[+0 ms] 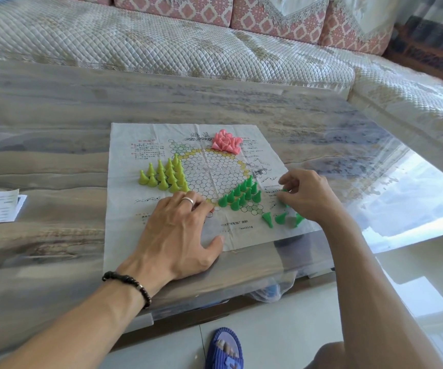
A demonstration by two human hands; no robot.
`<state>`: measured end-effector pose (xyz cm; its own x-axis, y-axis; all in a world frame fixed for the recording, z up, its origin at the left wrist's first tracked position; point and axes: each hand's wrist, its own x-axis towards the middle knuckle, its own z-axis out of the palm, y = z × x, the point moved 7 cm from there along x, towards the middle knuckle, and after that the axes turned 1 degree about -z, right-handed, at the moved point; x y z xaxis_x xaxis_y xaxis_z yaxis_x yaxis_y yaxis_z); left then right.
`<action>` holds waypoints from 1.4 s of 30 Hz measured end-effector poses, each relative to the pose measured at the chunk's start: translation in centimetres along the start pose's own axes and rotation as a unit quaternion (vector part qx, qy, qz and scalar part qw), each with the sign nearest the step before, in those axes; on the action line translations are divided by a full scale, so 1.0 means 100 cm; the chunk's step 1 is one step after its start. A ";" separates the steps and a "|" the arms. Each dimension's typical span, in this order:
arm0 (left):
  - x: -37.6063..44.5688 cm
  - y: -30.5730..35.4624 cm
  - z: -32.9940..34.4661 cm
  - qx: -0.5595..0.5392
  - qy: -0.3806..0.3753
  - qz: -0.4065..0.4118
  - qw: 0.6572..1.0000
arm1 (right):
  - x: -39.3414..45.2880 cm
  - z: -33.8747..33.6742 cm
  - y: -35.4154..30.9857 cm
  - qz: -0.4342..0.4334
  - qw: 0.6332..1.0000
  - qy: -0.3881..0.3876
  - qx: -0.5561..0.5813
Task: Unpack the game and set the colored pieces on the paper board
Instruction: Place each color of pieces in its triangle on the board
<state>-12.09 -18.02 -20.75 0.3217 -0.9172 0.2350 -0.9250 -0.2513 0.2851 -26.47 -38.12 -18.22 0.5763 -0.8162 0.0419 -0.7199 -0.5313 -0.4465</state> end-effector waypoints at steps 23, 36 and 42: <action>0.000 0.000 0.000 0.002 -0.008 -0.005 1.000 | -0.018 -0.009 -0.051 -0.064 0.969 -0.002 0.239; 0.001 0.000 0.001 0.001 -0.011 -0.004 1.000 | -0.026 -0.005 -0.054 -0.112 0.993 -0.011 0.029; 0.000 0.000 0.001 -0.002 -0.008 -0.004 1.000 | -0.025 0.008 -0.065 -0.143 0.987 -0.033 -0.064</action>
<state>-12.06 -18.06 -20.80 0.3251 -0.9201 0.2186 -0.9217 -0.2565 0.2911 -22.91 -32.48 -16.14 0.7838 -0.6145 0.0899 -0.5646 -0.7654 -0.3088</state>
